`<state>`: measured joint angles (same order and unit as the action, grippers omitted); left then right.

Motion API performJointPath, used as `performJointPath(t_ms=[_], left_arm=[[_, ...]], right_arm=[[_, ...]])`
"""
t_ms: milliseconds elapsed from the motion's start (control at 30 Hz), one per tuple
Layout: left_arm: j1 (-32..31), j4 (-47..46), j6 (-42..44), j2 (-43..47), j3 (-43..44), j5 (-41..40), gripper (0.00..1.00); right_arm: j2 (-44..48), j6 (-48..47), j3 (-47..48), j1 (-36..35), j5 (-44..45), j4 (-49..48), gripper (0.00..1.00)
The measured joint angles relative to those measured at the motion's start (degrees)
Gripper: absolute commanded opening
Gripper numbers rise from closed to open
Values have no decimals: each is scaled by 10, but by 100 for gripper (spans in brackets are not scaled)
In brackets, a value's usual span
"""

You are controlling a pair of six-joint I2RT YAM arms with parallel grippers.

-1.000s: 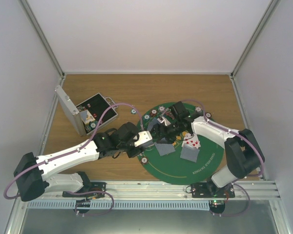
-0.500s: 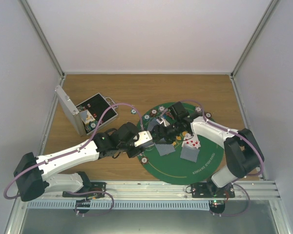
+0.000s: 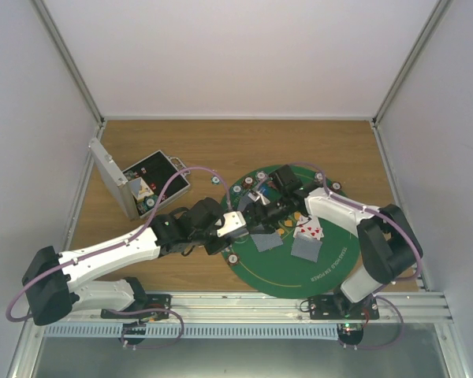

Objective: Distribute texas hold em gaming equipment

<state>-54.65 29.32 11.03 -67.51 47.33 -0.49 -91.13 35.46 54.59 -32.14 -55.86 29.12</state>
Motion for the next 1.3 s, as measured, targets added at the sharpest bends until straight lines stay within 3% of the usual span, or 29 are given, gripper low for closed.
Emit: performJointPath(t_ms=[333, 533, 933, 1300], left_arm=[[8, -4, -47, -9, -4, -33, 54], [53, 8, -127, -34, 6, -49, 54], [163, 38, -327, -60, 21, -65, 54], [176, 25, -441, -106, -60, -66, 57]], right_arm=[[7, 25, 22, 9, 59, 0, 92], [41, 6, 40, 66, 136, 21, 99], [72, -52, 80, 183, 300, 69, 100], [111, -82, 96, 226, 365, 78, 100]])
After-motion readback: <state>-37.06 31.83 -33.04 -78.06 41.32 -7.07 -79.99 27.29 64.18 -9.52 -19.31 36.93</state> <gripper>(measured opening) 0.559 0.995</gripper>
